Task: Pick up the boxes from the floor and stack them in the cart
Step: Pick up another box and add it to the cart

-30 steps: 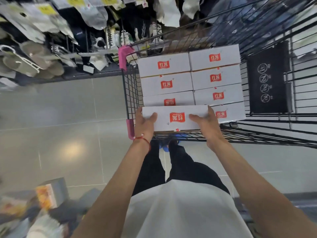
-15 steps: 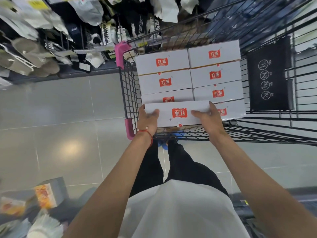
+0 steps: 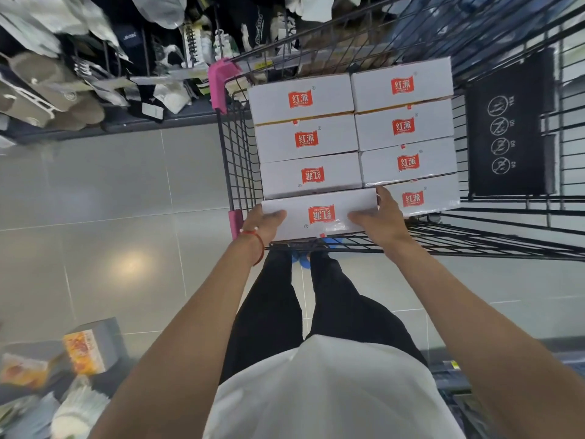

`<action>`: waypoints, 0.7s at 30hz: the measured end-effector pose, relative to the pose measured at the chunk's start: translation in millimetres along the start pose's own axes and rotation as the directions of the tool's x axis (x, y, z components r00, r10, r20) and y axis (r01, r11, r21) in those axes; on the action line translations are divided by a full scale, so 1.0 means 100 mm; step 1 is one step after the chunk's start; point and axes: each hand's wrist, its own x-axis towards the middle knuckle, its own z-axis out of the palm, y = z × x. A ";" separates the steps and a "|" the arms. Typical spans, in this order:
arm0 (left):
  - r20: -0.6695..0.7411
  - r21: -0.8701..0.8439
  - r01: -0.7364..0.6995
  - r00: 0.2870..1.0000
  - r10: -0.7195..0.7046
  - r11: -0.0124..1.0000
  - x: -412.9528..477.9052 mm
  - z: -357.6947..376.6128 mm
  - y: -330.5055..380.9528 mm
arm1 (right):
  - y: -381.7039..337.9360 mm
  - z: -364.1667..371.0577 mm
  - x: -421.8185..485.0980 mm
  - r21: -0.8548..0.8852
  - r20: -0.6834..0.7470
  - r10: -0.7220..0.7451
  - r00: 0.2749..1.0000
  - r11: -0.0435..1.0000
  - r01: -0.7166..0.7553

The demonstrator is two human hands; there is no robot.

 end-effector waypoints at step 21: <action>-0.045 0.026 0.113 0.993 -0.112 0.993 0.73 0.31 -0.08 | 0.17 0.13 0.50 -0.112 -0.044 0.170 0.984 0.978 -0.174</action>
